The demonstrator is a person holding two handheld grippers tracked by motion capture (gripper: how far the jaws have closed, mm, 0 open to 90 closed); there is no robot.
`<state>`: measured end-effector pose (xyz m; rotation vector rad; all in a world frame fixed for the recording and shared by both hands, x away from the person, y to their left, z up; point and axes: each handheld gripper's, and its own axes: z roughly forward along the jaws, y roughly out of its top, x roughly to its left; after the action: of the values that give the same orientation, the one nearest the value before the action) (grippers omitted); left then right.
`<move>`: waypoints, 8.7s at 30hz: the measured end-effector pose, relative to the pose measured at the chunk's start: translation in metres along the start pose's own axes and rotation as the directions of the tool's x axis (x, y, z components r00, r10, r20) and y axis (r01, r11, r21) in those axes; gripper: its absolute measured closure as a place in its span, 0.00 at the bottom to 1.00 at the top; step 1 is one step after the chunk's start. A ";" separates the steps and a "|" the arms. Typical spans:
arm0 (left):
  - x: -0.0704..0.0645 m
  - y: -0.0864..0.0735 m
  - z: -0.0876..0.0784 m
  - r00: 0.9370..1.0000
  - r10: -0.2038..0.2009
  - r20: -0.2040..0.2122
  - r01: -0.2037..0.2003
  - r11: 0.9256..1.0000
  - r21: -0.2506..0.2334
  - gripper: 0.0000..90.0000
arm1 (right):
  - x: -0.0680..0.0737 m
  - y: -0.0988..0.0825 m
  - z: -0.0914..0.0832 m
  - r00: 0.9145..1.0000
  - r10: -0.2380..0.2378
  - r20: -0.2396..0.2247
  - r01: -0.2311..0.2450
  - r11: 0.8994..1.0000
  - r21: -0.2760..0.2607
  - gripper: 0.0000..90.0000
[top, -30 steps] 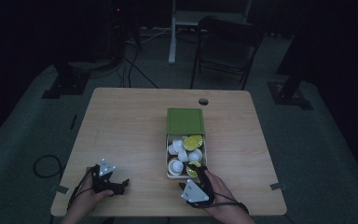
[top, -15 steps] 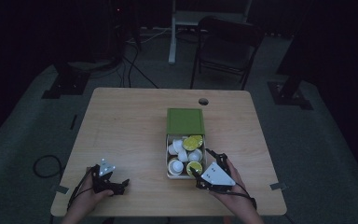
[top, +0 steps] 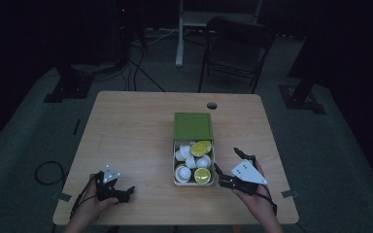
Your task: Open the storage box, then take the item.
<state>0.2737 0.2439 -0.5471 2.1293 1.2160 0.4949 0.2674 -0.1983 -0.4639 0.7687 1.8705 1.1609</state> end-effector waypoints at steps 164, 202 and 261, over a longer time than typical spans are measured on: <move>-0.044 0.089 -0.016 0.968 0.193 0.159 -0.170 0.974 -0.147 0.02 | -0.062 -0.109 0.022 0.921 0.361 0.147 -0.387 0.799 0.461 0.13; -0.097 0.159 -0.016 0.915 0.326 0.240 -0.262 0.929 -0.262 0.13 | -0.063 -0.109 0.022 0.921 0.359 0.147 -0.385 0.800 0.461 0.13; -0.141 0.203 0.063 0.904 0.298 0.307 -0.255 0.951 -0.172 0.39 | -0.063 -0.109 0.022 0.921 0.360 0.147 -0.386 0.800 0.460 0.13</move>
<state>0.3669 0.0246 -0.4565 2.1754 0.6802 0.3079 0.3084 -0.2828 -0.5508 1.4924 2.0454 0.8829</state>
